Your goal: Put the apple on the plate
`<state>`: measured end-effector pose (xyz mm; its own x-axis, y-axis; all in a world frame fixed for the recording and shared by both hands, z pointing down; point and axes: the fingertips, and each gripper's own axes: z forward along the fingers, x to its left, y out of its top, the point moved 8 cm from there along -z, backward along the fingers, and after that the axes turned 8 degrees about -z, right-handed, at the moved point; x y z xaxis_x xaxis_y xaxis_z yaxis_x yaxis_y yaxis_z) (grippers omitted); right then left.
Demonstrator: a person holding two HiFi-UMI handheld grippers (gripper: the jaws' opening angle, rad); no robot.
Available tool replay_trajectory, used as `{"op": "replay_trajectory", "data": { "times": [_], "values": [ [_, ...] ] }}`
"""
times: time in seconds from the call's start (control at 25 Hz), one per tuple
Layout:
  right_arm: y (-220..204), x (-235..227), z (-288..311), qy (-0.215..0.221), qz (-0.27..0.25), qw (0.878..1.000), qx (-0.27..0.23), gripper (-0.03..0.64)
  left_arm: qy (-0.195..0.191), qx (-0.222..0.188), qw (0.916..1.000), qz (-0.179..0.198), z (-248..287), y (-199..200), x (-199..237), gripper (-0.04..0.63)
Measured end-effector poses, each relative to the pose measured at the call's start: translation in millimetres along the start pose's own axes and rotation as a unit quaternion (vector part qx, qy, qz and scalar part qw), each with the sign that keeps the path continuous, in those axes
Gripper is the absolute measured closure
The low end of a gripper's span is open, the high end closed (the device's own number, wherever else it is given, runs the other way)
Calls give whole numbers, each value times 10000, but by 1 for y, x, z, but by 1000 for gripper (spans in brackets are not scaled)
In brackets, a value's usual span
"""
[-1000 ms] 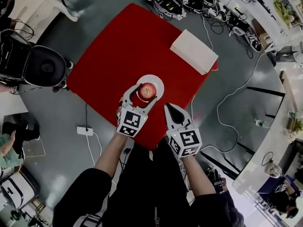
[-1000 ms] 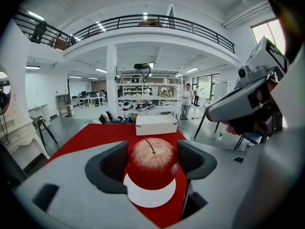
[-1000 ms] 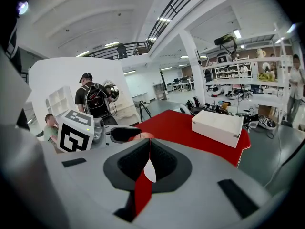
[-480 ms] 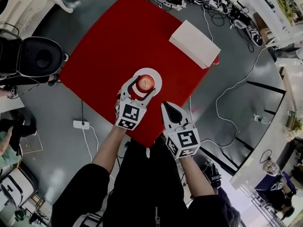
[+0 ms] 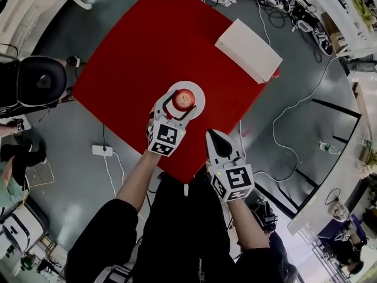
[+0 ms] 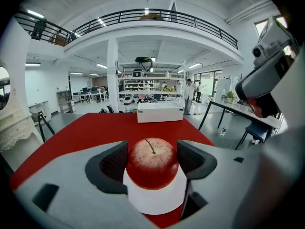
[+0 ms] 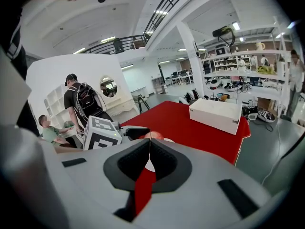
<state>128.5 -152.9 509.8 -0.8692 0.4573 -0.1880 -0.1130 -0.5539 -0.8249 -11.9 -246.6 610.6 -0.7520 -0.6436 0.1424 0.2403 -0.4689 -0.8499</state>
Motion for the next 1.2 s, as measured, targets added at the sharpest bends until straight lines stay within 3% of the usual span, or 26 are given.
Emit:
{"op": "replay_trajectory", "data": {
  "times": [0.36, 1.2],
  "values": [
    [-11, 2, 9, -40, 127, 9999, 110, 604, -1, 154, 9998, -105, 18, -22, 9, 272],
    [-14, 0, 12, 75, 3, 9998, 201, 604, -27, 130, 9999, 16, 24, -22, 2, 272]
  ]
}}
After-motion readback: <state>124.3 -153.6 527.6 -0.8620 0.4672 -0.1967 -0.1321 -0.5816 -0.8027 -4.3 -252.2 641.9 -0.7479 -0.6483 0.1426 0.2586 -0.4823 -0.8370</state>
